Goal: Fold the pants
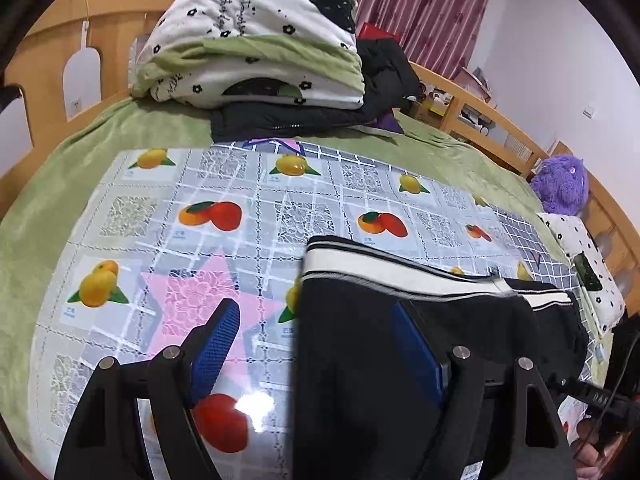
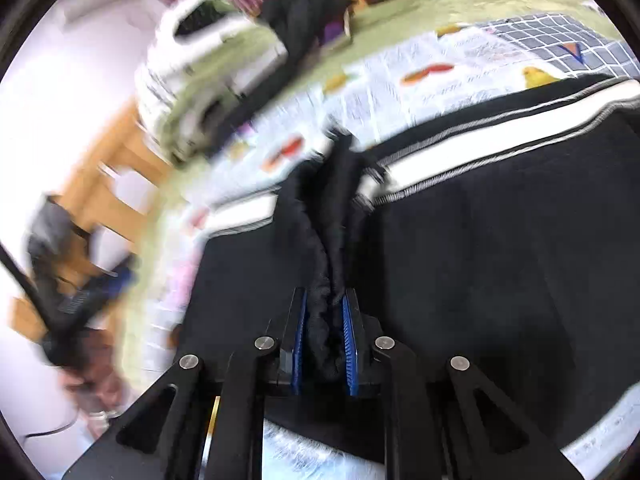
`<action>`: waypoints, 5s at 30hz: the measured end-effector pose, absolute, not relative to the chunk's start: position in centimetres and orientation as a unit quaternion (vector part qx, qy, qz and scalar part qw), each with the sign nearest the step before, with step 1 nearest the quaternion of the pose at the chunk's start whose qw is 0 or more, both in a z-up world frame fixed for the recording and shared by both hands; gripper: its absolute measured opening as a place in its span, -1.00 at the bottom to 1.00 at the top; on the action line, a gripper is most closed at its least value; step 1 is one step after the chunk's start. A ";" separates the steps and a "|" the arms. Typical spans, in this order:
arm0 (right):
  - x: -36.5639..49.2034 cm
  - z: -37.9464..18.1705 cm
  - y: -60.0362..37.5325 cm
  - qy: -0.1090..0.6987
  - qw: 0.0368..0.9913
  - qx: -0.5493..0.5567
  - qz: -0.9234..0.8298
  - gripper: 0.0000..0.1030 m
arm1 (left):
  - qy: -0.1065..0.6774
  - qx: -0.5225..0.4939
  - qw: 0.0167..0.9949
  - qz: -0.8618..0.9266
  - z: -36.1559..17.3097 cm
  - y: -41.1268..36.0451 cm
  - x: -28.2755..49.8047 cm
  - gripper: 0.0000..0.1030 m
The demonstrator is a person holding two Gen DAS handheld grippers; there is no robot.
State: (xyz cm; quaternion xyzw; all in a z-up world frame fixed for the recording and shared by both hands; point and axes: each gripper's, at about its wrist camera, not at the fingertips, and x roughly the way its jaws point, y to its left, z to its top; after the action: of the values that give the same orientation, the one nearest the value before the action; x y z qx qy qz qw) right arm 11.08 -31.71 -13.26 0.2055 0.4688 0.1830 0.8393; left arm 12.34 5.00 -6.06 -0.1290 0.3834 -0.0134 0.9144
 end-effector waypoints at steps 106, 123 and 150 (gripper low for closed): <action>7.5 -14.0 -45.0 0.429 0.864 0.255 0.064 -0.82 | 0.421 -0.228 0.870 -0.116 -7.9 11.2 16.8 -0.80; 4.2 -15.0 -48.9 0.415 0.875 0.249 0.018 -0.11 | 0.458 -0.248 0.853 -0.048 -14.0 16.5 6.0 0.09; 6.2 -15.7 -50.0 0.446 0.866 0.224 -0.009 -0.44 | 0.423 -0.332 0.843 -0.014 -17.1 14.1 6.4 -0.10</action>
State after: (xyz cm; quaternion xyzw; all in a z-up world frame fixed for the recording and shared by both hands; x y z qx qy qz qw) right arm 6.20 -49.96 -15.69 0.2240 0.4462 -0.0087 0.8664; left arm 6.43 14.07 -17.10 -0.3315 0.4226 -0.0139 0.8434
